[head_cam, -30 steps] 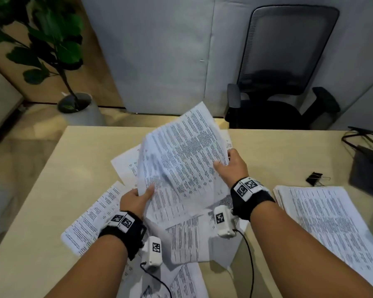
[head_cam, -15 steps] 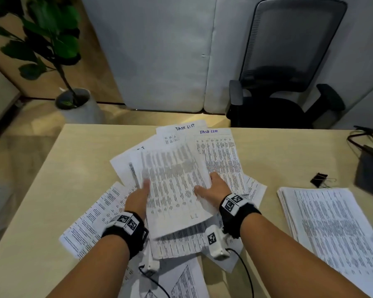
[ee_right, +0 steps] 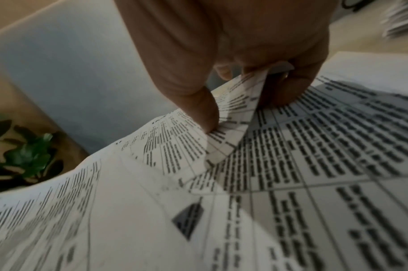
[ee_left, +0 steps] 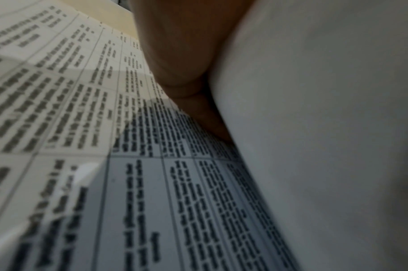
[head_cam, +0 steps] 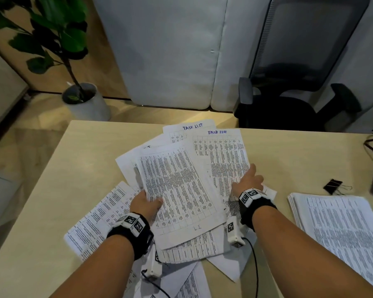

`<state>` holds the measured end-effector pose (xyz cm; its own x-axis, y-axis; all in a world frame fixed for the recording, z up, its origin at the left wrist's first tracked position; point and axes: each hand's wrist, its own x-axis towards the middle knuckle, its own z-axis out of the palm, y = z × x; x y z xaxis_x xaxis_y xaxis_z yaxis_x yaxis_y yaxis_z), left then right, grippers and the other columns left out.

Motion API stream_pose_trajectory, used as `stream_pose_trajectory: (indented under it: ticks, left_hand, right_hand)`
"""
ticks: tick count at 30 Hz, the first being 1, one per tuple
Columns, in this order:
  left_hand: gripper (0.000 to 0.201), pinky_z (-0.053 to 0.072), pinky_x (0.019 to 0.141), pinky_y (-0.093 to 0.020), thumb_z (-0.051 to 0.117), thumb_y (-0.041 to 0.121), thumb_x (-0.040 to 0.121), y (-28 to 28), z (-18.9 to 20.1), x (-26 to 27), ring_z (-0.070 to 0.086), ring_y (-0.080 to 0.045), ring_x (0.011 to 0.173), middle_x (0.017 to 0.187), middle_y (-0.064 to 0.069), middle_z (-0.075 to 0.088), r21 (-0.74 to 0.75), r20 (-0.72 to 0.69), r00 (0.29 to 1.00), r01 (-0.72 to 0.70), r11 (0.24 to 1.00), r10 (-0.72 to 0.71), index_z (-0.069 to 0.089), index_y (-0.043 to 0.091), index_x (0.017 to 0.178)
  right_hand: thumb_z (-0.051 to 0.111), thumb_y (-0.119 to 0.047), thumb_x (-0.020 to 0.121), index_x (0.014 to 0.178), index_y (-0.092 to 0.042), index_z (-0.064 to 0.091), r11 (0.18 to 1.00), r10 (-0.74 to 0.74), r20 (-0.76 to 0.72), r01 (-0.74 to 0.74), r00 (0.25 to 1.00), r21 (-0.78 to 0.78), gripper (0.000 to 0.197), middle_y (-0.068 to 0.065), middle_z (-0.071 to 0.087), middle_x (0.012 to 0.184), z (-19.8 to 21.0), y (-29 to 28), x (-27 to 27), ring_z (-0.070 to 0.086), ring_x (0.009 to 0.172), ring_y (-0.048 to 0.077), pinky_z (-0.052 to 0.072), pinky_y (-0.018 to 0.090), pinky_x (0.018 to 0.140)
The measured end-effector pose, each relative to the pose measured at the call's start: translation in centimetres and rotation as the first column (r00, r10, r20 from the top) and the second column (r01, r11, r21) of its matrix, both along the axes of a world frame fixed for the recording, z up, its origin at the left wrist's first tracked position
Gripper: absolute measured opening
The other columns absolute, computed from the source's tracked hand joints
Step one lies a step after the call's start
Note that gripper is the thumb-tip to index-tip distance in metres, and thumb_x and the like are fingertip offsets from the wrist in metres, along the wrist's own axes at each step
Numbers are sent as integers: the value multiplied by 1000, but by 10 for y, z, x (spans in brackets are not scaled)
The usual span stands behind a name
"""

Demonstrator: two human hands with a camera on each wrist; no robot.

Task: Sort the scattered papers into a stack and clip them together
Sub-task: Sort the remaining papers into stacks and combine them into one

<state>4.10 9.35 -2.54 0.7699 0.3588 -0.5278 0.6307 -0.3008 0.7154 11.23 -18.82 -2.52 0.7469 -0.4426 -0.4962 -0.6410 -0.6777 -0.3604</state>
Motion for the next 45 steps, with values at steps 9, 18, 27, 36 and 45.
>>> stream_pose_trajectory:
  ticks: [9, 18, 27, 36, 45]
  left_hand:
    - [67, 51, 72, -30, 70, 5, 83, 6, -3, -4, 60, -24, 94, 128, -9, 54, -17, 85, 996, -29, 999, 30, 34, 17, 138]
    - [49, 42, 102, -30, 70, 8, 84, -7, 17, -18, 54, -23, 122, 142, 1, 49, 81, 257, 964, 51, 995, -71, 58, 27, 128]
    - [52, 37, 109, -44, 67, 41, 87, -22, 17, -24, 46, -27, 131, 143, -3, 48, -26, 181, 983, -1, 1000, 6, 53, 20, 132]
    - [59, 53, 82, -60, 68, 9, 85, -6, -14, -40, 59, -50, 106, 126, -22, 56, 129, 101, 995, -10, 992, -3, 37, 50, 114]
    - [49, 44, 100, -37, 63, 3, 88, -1, -11, -39, 53, -32, 120, 142, -5, 46, 167, 117, 984, 114, 979, -134, 45, 24, 128]
  right_hand:
    - [45, -1, 90, 108, -4, 55, 999, -41, 488, 23, 872, 43, 21, 14, 60, 110, 38, -23, -1, 59, 93, 30, 43, 28, 71]
    - [50, -5, 90, 88, -9, 59, 989, 41, 854, -140, 519, 38, 10, 7, 59, 80, 88, -3, 2, 54, 72, 24, 40, 27, 61]
    - [49, -20, 95, 116, -12, 55, 922, 128, 253, -209, 959, 325, 23, 8, 59, 110, 42, 28, -52, 59, 105, 29, 49, 32, 89]
    - [55, -6, 78, 137, -27, 34, 984, -165, 141, 172, 976, -41, 66, 3, 16, 147, -3, -22, -76, 34, 125, 33, 39, 48, 103]
    - [50, -1, 83, 122, -5, 47, 947, -196, 76, 168, 978, 275, 39, 20, 59, 115, -12, -7, -72, 59, 100, 35, 49, 38, 85]
